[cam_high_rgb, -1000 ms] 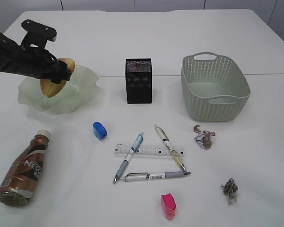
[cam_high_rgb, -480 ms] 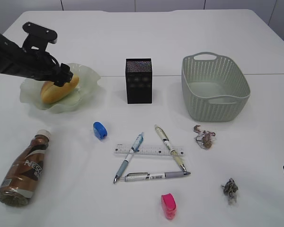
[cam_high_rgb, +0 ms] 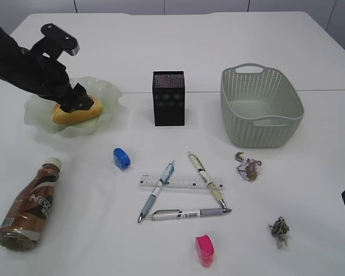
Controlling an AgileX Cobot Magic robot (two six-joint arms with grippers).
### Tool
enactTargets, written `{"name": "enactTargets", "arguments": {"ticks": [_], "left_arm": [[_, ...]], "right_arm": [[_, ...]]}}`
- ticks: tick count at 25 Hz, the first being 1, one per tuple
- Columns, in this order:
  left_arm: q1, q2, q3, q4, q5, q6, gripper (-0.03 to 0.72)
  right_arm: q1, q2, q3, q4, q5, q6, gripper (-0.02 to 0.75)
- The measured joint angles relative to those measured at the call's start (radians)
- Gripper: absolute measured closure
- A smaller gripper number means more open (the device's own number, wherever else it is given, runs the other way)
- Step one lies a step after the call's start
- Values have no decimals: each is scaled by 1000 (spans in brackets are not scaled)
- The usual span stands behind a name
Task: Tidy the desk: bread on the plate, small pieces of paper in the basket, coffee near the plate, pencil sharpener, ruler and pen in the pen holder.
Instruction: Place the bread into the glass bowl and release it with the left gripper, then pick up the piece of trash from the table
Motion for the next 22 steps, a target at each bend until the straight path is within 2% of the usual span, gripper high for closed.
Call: {"name": "enactTargets", "arguments": {"ticks": [3,9,11,17,22], "left_arm": [[-6,-44,0,63,115,-78,95],[-64,-105,-2,344,361,-404,103],[-87,-128,-2,374,436,-495,126],[-139,-153,-2,389,713,-668,191],[-143,-153,-2,375,867,-718,197]], "right_arm": [[0,0,-25,0,9,0,192],[0,0,-96,26,56,-2,192],[0,0,-122,26,80,-7,192],[0,0,-193,26,149,-13,192],[0,0,-230,45,196,-15,192]]}}
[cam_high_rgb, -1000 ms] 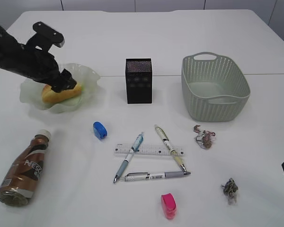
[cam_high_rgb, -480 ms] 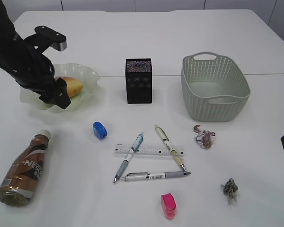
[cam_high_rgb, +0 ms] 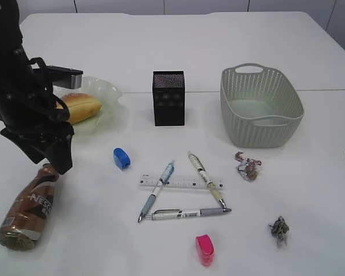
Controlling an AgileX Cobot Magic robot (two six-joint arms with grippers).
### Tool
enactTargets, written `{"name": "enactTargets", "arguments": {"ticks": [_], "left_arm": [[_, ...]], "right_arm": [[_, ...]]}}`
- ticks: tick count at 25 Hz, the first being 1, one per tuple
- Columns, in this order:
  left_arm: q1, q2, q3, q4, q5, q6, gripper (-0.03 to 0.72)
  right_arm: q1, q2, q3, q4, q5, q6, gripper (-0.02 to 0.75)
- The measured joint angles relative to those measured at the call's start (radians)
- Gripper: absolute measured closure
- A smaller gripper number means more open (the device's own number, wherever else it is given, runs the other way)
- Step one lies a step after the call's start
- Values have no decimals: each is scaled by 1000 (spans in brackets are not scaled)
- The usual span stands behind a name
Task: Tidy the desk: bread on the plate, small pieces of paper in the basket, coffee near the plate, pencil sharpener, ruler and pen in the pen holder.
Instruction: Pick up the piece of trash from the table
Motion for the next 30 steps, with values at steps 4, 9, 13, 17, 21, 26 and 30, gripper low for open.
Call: {"name": "enactTargets", "arguments": {"ticks": [4,9,13,17,21,26,30], "left_arm": [[0,-31,0,-17,-3,-36,197],[3,-134,49,-76,-61,-48,197],[4,-194,109,-71,-66,-48,200],[18,-248,184,-60,-93,-61,202],[51,-318,281,-60,-135,-90,202],[65,-391,350,-66,-150,-114,202],[65,-403,352,-73,-164,-151,202]], "right_arm": [[0,0,-14,20,18,0,192],[0,0,-14,33,46,0,190],[0,0,-14,65,70,-3,190],[0,0,-14,76,101,-9,191],[0,0,-14,75,106,-9,191],[0,2,-14,79,106,5,190],[0,41,-46,84,103,30,190]]}}
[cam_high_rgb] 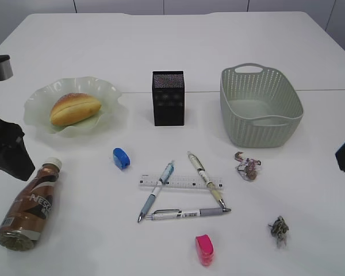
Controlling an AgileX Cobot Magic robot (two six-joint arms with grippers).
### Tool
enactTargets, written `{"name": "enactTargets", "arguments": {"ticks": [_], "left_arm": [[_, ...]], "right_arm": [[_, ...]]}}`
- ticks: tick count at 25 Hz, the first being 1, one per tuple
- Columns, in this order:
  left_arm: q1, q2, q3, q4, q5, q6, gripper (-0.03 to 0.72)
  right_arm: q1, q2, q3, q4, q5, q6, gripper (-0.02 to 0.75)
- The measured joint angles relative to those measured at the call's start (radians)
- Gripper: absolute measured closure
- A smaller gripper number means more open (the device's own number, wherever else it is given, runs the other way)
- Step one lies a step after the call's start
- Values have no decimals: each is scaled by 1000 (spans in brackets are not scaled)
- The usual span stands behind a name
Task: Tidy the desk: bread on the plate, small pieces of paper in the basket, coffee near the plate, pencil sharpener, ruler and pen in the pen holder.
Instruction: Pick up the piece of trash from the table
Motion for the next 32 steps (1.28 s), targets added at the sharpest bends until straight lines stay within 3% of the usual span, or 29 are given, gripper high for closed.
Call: {"name": "enactTargets", "arguments": {"ticks": [7,12,16,32], "left_arm": [[1,0,0,-10,-48,-15,202],[1,0,0,-12,-62,-15,202],[1,0,0,-12,-66,-15,202],[1,0,0,-12,-66,-15,202]], "right_arm": [[13,212,-160,-10,-10,36,191],[138,371,-249,-149,-40,106,191],[197,485,-320,-181,-113,167,191],[198,813,-514,-218,-130,183,190]]}}
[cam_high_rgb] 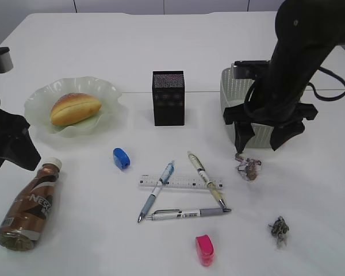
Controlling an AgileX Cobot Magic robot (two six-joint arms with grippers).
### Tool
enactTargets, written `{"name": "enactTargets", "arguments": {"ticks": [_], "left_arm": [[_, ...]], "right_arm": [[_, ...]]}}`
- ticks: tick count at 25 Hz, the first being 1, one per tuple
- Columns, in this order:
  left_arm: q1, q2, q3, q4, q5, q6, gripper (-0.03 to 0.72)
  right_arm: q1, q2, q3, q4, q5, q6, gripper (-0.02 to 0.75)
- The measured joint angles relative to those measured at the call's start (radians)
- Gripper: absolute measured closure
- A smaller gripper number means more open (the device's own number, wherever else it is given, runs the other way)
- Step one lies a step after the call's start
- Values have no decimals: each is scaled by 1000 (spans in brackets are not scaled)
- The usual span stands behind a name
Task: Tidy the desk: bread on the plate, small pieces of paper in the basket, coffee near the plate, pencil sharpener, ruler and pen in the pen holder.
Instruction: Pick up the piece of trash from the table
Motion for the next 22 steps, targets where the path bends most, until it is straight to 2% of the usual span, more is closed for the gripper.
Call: {"name": "enactTargets", "arguments": {"ticks": [22], "left_arm": [[0,0,0,0,0,0,202]], "right_arm": [[0,157,-16,-40,-69,0,191]]}}
